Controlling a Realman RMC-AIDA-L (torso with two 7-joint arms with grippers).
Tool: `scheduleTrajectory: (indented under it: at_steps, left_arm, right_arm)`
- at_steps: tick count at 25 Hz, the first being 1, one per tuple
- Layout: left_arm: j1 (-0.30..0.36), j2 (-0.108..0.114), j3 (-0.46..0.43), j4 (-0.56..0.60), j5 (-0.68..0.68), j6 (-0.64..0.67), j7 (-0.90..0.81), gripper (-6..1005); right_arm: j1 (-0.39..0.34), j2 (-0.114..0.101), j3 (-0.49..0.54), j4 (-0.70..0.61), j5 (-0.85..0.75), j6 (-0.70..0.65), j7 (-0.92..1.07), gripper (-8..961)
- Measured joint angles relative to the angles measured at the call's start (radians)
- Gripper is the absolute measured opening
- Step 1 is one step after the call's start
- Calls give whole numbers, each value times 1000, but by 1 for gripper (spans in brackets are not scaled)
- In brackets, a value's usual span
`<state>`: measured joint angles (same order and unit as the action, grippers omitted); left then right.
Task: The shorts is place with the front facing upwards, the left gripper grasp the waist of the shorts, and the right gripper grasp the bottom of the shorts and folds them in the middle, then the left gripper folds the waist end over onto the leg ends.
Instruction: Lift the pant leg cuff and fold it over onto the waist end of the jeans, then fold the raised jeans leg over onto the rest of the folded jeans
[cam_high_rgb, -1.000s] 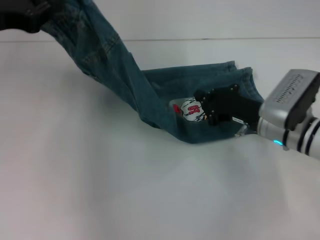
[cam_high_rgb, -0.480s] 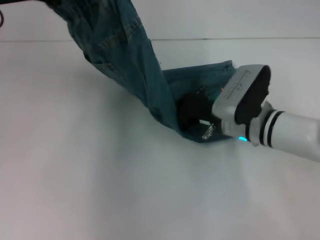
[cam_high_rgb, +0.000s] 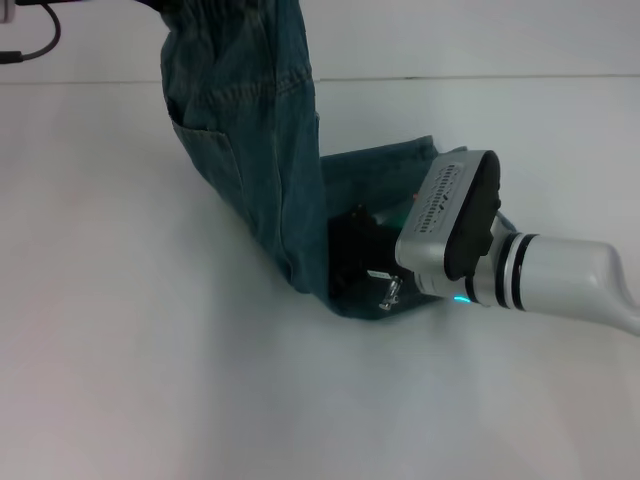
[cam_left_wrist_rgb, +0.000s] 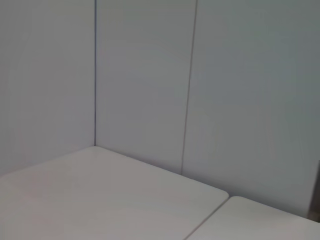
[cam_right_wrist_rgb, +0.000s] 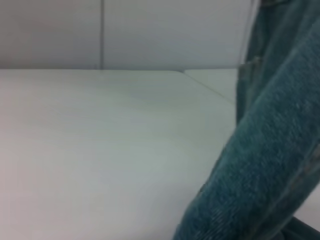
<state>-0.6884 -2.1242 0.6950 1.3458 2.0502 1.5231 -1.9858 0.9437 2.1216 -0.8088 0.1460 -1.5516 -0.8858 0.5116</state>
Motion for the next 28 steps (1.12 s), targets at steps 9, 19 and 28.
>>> scheduleTrajectory:
  at_steps: [9,19,28]
  left_arm:
    - [15,-12,67,-8,7,-10,18,123]
    - [18,-40,241,-42,-11,-43,48,135]
    - [19,-47,504,-203,-163,-280,89,147]
  right_arm:
    - [-161,-22,49,-94,-27,-217,6,0]
    - [-515,-35,50,-514,-26,-448,212,-1]
    - [-677,-37,65,-758,-143,-760,351,-2]
